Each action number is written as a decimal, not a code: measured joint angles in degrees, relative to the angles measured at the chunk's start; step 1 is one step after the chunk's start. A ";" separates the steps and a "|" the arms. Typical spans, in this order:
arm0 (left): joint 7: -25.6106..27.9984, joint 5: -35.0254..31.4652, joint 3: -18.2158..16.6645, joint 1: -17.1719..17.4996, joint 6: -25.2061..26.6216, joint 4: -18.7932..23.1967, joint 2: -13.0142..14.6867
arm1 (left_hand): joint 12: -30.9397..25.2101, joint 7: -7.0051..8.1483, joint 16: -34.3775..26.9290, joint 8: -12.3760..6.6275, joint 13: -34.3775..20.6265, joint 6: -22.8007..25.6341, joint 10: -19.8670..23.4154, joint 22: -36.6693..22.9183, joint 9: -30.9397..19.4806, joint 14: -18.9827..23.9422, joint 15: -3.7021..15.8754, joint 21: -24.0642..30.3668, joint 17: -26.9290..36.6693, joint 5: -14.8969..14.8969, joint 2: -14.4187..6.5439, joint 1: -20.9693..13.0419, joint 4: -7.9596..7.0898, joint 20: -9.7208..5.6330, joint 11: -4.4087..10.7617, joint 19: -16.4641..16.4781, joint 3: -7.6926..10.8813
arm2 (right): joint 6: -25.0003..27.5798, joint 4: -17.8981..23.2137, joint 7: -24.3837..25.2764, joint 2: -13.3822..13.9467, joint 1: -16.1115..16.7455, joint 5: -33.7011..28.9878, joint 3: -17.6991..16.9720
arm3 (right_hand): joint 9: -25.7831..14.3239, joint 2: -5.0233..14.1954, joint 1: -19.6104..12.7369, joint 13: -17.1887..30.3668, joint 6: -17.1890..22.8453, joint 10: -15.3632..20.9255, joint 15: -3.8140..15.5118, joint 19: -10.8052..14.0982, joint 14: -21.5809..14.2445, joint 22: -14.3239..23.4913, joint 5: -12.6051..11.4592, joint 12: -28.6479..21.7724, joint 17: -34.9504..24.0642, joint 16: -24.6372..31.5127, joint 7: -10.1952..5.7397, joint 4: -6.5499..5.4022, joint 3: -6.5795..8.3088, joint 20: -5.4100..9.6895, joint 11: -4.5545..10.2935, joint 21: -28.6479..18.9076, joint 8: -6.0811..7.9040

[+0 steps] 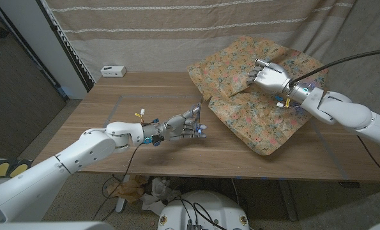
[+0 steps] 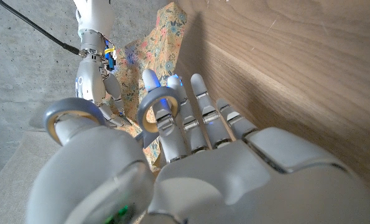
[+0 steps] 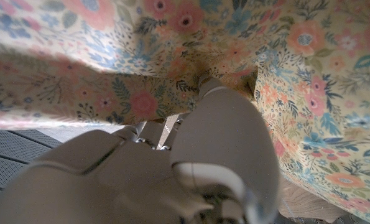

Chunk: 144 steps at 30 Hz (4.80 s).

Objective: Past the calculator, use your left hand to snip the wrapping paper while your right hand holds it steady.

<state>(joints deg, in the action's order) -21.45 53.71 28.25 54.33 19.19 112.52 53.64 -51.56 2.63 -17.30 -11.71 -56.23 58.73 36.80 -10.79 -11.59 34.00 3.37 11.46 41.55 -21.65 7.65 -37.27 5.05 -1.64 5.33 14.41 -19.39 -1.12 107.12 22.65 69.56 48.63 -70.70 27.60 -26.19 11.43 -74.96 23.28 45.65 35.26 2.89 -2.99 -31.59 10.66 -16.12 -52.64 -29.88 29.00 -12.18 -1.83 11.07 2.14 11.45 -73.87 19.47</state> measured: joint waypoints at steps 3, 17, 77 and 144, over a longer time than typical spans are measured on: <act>-0.12 0.10 0.18 -0.31 0.26 -0.05 0.02 | 0.02 0.00 0.00 0.00 0.00 0.00 0.00 0.00 0.00 0.00 0.00 0.00 0.00 0.00 0.00 0.00 0.00 0.00 0.00 0.00 0.00 | 1.49 0.45 0.72 0.37 0.90 0.72 -0.53 | 0.00 0.00 0.00 -0.08 0.00 0.00 0.00 -0.20 0.00 0.00 0.01 -0.13 0.00 0.00 0.00 0.00 0.00 -0.20 0.00 -0.40 -0.44; -0.80 0.37 0.51 -0.49 0.87 -0.39 0.16 | -0.16 -0.28 0.00 0.00 0.00 0.34 0.00 0.00 0.00 0.00 0.00 0.00 -0.01 0.00 0.00 0.00 0.00 0.00 0.00 0.00 0.00 | 3.67 1.82 2.15 1.30 3.26 1.58 -1.74 | -0.27 -0.09 0.09 -0.34 0.00 -0.40 0.00 -0.73 0.00 0.01 0.21 -0.63 0.01 -0.40 0.00 0.04 -0.04 -0.29 0.01 -1.57 -0.44; -2.07 -0.45 1.22 -2.11 2.34 -0.28 0.72 | -0.54 -0.21 0.45 -0.05 0.53 0.39 0.00 0.00 0.00 0.09 -0.11 0.00 0.26 0.00 0.47 0.47 -0.47 -0.21 0.00 -0.21 0.00 | 4.53 4.76 4.05 4.76 8.96 3.27 -4.81 | -1.32 -0.31 0.31 -0.33 0.32 -1.11 -0.10 -2.97 0.72 -0.27 0.33 -0.95 0.42 -1.06 -0.32 -0.24 -0.22 -0.10 -0.08 -8.16 -1.36; -1.66 0.17 1.69 -2.31 1.15 -1.59 -1.40 | -4.50 0.55 2.06 -2.33 0.55 9.30 3.75 -0.03 -1.67 4.00 0.31 0.24 0.10 3.10 -13.91 -16.73 2.48 -0.41 -0.11 0.64 18.24 | 5.30 6.46 4.67 5.37 12.31 4.69 -6.96 | -1.00 -0.28 0.28 -0.48 1.23 -0.46 0.10 -3.27 0.49 -0.25 0.17 -0.28 1.74 -1.05 -0.01 0.01 -0.47 -0.41 0.11 -9.72 -2.21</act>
<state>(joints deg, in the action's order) -23.11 53.88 29.94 52.02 20.34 110.93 52.24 -56.06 3.19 -15.25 -14.04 -55.67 68.02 40.55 -10.82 -13.26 38.00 3.68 11.69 41.65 -18.55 -6.26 -54.01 7.53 -2.06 5.22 15.05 -1.14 4.17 113.58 27.32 74.93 60.95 -66.01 20.64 -27.20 11.15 -74.68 22.80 46.88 34.80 2.99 -6.25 -31.10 10.41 -15.95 -52.92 -28.14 27.95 -12.19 -1.82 10.60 1.73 11.56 -83.59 17.26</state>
